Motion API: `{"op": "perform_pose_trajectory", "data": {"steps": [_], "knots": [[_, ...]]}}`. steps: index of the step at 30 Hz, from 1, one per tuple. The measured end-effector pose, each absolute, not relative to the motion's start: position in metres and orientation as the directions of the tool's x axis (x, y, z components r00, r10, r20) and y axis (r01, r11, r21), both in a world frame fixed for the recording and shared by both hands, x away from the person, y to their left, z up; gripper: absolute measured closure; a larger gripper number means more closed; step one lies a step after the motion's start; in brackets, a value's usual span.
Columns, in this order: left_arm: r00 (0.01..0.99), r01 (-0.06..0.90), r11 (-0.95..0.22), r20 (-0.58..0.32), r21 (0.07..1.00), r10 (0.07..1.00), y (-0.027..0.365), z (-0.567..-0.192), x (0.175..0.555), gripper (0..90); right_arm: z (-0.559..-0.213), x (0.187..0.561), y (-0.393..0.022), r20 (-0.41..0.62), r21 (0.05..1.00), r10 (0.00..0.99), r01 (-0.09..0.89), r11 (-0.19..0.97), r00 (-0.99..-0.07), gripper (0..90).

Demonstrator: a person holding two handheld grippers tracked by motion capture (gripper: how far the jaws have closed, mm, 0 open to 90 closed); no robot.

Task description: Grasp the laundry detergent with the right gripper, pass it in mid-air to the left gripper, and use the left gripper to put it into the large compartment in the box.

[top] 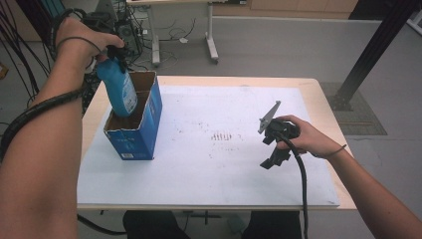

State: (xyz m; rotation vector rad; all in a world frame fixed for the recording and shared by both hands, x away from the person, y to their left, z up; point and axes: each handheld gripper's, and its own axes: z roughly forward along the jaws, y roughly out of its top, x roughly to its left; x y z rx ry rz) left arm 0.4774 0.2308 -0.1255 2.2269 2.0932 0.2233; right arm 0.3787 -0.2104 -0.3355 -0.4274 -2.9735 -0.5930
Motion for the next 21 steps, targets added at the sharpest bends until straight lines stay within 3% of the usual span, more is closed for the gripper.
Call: {"op": "perform_pose_trajectory", "data": {"steps": [21], "knots": [[0.059,0.994,-0.061,0.025,0.096,0.998,0.229,-0.176,0.478,37.3,-0.339,0.378,-0.211,0.135,0.364,0.257,0.289,0.885,-0.957,4.2]]}}
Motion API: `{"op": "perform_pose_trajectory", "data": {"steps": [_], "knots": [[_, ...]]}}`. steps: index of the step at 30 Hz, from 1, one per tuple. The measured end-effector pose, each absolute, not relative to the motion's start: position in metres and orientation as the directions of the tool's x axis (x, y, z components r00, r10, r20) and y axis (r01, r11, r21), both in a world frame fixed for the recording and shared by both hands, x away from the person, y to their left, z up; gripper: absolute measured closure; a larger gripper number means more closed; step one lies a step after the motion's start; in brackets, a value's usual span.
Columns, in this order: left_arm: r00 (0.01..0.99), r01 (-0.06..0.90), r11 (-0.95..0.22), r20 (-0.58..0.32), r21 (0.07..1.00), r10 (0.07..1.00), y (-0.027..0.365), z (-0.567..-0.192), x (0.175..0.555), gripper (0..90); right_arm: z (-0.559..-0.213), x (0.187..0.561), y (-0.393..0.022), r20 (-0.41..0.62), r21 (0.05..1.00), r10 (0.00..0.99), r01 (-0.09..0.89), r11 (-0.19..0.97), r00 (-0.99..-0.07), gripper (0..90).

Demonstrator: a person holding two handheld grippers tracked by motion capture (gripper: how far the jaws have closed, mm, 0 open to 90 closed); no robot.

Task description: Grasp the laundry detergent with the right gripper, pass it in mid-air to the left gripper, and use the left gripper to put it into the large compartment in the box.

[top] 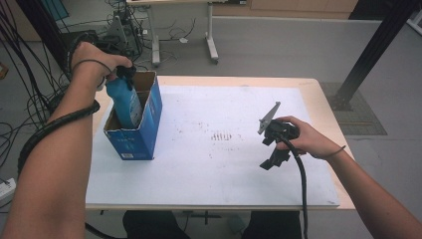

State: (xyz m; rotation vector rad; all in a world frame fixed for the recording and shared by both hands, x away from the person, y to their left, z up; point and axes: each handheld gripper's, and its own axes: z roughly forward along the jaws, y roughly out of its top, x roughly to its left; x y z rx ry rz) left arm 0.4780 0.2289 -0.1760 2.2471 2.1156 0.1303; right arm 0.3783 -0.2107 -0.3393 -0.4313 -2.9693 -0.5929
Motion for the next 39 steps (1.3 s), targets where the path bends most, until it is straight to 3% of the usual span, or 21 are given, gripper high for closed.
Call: {"op": "perform_pose_trajectory", "data": {"steps": [39], "knots": [[0.045,0.998,-0.046,0.026,0.052,0.999,0.226,-0.242,0.475,37.3,-0.343,0.377,-0.206,0.135,0.355,0.257,0.289,0.889,-0.957,4.2]]}}
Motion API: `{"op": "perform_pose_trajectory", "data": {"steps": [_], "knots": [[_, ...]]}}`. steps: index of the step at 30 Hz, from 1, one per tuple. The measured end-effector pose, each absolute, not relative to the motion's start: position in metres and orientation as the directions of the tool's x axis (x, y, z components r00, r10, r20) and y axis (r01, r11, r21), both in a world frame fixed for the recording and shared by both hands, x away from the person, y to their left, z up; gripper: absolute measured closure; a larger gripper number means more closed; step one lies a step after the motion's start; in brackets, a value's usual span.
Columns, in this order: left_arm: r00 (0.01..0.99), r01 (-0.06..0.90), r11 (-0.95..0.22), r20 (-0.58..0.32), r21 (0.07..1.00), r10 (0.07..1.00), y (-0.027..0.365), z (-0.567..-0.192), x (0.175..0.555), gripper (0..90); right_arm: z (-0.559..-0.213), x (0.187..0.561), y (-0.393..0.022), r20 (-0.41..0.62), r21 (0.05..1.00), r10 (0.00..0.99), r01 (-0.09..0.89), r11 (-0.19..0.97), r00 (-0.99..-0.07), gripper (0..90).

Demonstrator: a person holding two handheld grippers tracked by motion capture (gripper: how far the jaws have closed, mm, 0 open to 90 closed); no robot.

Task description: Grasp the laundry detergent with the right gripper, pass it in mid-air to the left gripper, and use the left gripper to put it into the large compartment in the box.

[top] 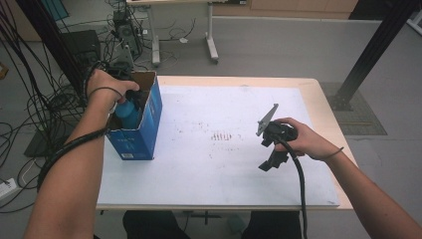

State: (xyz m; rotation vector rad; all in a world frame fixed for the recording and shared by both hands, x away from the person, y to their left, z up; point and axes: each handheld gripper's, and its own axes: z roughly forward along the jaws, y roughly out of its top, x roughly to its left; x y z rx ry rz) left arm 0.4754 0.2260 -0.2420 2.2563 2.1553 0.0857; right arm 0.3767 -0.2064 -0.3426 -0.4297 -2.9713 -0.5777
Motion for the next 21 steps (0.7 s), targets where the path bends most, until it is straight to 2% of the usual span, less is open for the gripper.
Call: {"op": "perform_pose_trajectory", "data": {"steps": [21], "knots": [[0.041,0.999,-0.042,0.012,0.033,0.999,0.225,-0.263,0.476,37.3,-0.345,0.376,-0.206,0.138,0.355,0.258,0.291,0.889,-0.956,4.2]]}}
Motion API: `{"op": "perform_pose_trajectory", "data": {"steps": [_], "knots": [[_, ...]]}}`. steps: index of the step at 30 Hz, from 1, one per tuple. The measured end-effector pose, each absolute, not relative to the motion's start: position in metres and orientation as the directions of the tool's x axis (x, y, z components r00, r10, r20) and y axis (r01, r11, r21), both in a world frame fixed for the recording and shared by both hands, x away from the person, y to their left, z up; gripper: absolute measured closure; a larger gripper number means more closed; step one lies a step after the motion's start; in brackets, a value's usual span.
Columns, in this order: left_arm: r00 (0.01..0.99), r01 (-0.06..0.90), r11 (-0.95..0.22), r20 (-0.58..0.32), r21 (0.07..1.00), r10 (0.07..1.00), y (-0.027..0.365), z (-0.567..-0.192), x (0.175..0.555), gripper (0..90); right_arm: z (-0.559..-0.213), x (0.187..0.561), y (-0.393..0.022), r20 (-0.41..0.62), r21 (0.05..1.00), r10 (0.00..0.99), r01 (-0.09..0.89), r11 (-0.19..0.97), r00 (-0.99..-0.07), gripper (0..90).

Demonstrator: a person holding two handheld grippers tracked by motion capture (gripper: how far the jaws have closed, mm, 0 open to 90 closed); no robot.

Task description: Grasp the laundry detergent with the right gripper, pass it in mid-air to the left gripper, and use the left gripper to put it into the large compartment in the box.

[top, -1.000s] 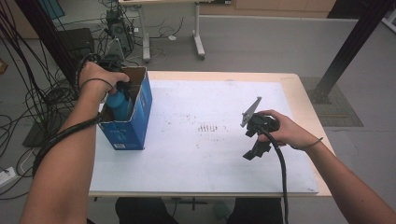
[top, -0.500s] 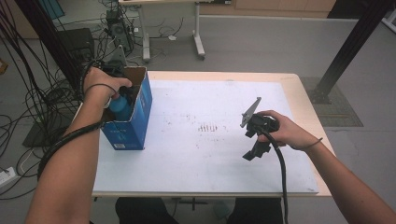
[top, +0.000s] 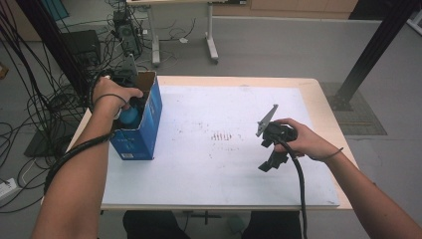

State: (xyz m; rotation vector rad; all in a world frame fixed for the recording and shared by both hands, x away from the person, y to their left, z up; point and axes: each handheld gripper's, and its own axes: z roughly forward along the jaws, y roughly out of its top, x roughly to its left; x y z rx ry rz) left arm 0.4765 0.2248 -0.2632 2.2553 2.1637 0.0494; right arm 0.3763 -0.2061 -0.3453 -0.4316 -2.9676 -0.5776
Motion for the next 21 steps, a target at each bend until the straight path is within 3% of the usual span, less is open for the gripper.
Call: {"op": "perform_pose_trajectory", "data": {"steps": [21], "knots": [[0.035,0.999,-0.035,0.006,0.036,0.999,0.2275,-0.2643,0.4788,37.2,-0.3493,0.3784,-0.2072,0.147,0.352,0.266,0.302,0.886,-0.953,4.2]]}}
